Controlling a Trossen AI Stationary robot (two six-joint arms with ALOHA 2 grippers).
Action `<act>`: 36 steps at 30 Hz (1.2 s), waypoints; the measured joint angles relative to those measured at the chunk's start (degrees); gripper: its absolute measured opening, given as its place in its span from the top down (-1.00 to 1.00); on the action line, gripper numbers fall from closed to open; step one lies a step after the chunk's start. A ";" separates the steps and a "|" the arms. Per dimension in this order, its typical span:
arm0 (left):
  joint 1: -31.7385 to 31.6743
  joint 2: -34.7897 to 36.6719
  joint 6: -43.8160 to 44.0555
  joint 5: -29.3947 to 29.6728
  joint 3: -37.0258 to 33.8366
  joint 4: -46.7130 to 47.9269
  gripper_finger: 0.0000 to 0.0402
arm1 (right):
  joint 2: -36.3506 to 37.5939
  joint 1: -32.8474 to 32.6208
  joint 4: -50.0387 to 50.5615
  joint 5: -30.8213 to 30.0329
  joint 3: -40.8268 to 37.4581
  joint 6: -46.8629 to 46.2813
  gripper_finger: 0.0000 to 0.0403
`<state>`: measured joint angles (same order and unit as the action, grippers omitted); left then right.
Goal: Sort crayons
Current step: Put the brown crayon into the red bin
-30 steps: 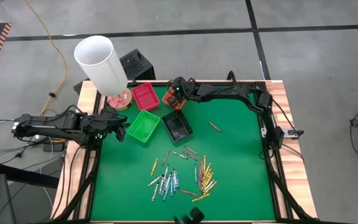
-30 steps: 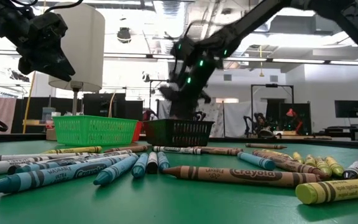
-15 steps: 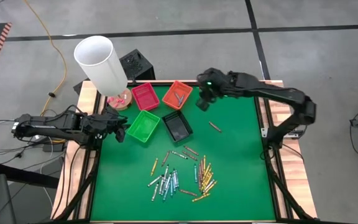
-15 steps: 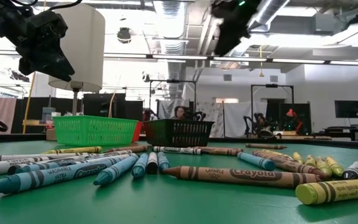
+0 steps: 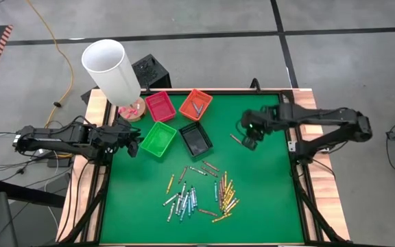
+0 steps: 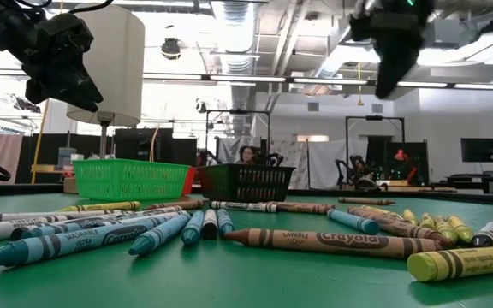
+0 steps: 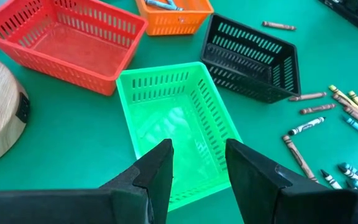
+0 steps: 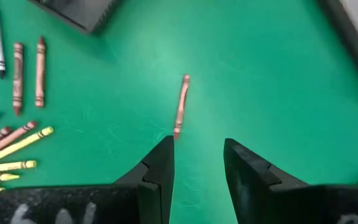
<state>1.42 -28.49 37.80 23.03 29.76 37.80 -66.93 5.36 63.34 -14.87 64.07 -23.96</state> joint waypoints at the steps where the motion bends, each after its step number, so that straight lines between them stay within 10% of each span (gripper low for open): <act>1: -0.01 0.00 0.00 0.00 0.00 0.00 0.32 | 1.32 -0.73 -2.30 0.00 -2.83 -1.06 0.34; 15: -0.01 0.00 -0.02 0.36 0.00 0.02 0.32 | 5.59 -5.82 -27.10 -0.04 -26.58 -8.00 0.34; 36: -0.01 -0.02 -0.04 1.29 0.00 -0.24 0.32 | -11.59 5.52 -46.23 1.79 -28.74 6.82 0.34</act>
<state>1.41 -28.51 37.76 24.32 29.76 37.56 -78.51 10.89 17.11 -13.08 35.33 -17.14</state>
